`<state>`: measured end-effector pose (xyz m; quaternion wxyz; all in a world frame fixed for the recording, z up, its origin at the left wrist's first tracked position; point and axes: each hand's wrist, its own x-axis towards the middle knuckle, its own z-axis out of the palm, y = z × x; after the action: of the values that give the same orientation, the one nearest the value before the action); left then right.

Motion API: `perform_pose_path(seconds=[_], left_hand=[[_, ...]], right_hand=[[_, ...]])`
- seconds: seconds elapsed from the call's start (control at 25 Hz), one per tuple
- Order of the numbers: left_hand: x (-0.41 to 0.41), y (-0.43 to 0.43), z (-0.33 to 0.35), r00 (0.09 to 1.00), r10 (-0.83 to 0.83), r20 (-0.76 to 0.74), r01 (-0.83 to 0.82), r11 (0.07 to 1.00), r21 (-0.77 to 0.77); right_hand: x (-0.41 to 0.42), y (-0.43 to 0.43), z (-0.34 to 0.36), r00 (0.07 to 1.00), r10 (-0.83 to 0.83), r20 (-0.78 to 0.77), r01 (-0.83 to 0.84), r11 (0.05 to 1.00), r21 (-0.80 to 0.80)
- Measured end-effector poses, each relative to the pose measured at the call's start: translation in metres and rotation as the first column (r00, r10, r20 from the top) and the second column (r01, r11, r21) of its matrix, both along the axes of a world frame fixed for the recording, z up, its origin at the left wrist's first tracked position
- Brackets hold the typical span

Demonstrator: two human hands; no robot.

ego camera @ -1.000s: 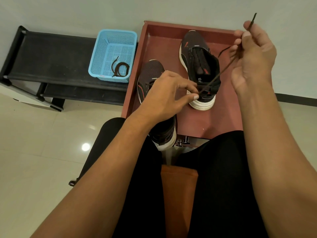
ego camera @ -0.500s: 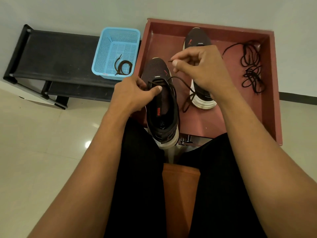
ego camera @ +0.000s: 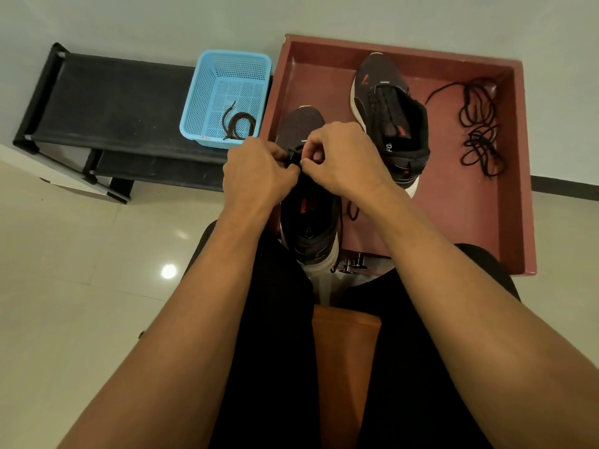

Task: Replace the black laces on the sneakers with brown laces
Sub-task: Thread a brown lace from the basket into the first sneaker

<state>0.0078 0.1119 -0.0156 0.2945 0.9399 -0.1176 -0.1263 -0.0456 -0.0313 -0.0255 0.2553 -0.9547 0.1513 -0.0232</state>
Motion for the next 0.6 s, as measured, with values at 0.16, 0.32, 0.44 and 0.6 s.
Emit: perform_pose_path(seconds=[0.16,0.32,0.44,0.6], left_hand=[[0.000,0.000,0.000,1.000,-0.013,0.023,0.013,1.000,-0.011],[0.004,0.002,-0.002,1.000,-0.023,-0.007,0.023,1.000,-0.017],[0.008,0.004,-0.004,0.998,-0.051,-0.033,0.050,0.998,-0.033],[0.009,0.002,-0.008,0.996,-0.065,-0.065,0.060,0.995,-0.076]], right_hand=[[0.002,0.006,-0.005,0.995,-0.095,0.037,0.096,0.995,-0.013],[0.004,0.012,-0.010,0.981,-0.190,0.046,0.188,0.981,0.036],[0.006,0.013,-0.013,0.984,-0.175,0.023,0.173,0.983,0.053],[0.008,0.011,-0.014,0.985,-0.174,0.002,0.173,0.983,0.067]])
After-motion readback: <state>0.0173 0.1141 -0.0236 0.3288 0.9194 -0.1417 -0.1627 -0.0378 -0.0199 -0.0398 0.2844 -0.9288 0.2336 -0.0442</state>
